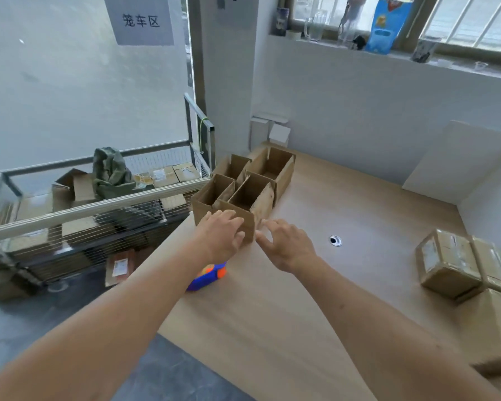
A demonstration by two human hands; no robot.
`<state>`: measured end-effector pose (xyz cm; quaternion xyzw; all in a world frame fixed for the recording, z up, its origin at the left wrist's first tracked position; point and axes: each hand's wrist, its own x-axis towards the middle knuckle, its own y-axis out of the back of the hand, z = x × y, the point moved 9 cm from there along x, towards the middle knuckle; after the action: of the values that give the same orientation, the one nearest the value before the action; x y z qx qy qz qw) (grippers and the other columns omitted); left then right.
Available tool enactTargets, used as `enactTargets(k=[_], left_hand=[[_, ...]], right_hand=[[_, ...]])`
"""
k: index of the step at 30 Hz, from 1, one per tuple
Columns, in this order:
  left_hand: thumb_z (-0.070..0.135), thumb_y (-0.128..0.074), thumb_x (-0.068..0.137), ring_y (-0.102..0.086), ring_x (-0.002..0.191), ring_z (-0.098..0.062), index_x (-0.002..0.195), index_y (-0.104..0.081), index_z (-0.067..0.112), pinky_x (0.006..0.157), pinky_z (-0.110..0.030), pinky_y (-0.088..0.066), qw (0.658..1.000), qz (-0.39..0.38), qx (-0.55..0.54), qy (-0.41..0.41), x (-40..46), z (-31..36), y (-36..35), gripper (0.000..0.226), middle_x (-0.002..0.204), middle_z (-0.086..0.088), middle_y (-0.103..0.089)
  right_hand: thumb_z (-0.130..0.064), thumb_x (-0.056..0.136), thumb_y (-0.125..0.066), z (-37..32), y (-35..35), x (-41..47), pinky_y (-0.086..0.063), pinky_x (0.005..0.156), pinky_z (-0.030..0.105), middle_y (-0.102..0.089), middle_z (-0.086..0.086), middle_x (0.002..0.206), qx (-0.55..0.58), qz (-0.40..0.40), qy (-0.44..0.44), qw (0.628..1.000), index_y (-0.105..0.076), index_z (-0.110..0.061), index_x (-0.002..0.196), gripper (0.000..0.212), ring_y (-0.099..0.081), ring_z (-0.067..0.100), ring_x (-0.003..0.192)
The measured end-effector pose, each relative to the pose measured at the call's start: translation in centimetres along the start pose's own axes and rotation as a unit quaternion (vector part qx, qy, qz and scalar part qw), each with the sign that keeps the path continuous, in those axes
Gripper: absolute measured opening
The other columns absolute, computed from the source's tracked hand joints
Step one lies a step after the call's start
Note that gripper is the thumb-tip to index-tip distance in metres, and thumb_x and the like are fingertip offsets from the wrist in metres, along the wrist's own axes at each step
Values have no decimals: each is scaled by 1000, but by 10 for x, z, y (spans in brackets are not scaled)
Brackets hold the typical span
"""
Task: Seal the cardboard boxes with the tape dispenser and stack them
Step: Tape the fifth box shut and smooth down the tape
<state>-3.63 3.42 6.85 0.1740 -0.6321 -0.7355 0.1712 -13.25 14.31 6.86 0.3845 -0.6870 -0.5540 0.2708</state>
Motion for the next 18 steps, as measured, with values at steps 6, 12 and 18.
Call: enactTargets(k=[6,12,18], left_hand=[[47,-39,104,-48,135,-25,147,-48,24,112,-47,-39,999,-28,26,-36,15,-87,-16,50,149,-3,-49],[43,-41,105,-40,142,-26,150,-45,23,117,-48,-34,997,-58,9,-52,57,-123,-28,50,157,-5,-40],[42,-44,104,-41,141,-25,149,-46,26,117,-51,-36,995,-73,-15,-68,125,-141,-55,48,154,-2,-43]], right_hand=[[-59,103,-32,-60,-45,48,-43,109,42,-49,1,152,22,-26,-41,999,-44,-25,152,60,-49,23,135],[-53,103,-40,-66,-64,97,-45,104,42,-51,2,147,32,-42,-87,995,-45,-24,149,54,-50,25,132],[-42,99,-54,-47,-89,157,-48,98,38,-52,1,139,36,-41,-121,991,-49,-24,144,49,-53,25,123]])
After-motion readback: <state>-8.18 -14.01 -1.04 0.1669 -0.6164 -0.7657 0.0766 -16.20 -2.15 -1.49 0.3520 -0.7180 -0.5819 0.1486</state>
